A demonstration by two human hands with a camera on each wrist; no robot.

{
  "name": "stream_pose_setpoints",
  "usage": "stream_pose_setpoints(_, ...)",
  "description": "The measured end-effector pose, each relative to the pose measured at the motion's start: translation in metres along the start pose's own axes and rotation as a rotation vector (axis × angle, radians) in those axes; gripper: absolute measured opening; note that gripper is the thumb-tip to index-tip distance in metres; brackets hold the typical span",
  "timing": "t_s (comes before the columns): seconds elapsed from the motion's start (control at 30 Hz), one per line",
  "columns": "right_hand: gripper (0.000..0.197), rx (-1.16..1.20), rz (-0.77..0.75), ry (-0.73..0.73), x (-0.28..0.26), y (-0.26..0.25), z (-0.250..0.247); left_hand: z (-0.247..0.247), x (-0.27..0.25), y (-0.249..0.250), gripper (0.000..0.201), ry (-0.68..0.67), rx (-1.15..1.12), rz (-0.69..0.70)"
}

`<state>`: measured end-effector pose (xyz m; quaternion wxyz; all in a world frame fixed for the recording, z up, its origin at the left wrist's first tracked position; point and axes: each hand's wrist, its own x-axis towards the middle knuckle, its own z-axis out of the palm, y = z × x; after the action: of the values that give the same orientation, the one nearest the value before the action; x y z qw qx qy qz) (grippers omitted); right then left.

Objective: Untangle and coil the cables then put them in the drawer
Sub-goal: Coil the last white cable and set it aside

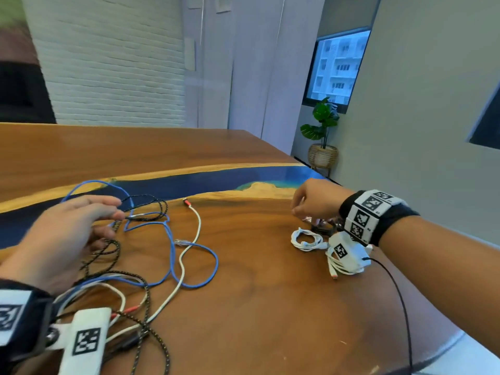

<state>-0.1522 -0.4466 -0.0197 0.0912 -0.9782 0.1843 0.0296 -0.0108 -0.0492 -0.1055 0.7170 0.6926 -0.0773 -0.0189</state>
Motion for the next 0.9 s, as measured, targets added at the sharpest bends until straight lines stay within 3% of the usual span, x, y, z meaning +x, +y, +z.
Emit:
stream_pose_setpoints(0.2,0.004,0.093,-0.378,0.036,-0.009,-0.103,0.014,0.002,-0.021,0.020,0.013,0.021,0.012,-0.002)
stream_pose_setpoints(0.37,0.027,-0.127,-0.657,-0.236,-0.012,-0.168,0.043,0.002,-0.031,0.031,0.015,-0.023,0.107,-0.022)
stream_pose_setpoints(0.47,0.034,-0.143,-0.750,-0.350,-0.016,-0.186,0.063,0.002,-0.033,0.033,0.016,-0.066,0.143,-0.041)
stream_pose_setpoints(0.63,0.007,-0.253,-0.807,-0.285,-0.022,-0.203,0.075,0.004,-0.038,0.032,0.013,-0.165,0.183,-0.043)
stream_pose_setpoints(0.73,0.004,-0.047,-0.810,-0.086,-0.012,-0.202,0.057,0.007,-0.042,0.035,0.022,-0.251,0.170,-0.040)
stream_pose_setpoints(0.9,0.010,0.876,-0.664,0.257,0.006,-0.200,0.023,0.004,-0.047,0.040,0.020,-0.365,0.137,0.006)
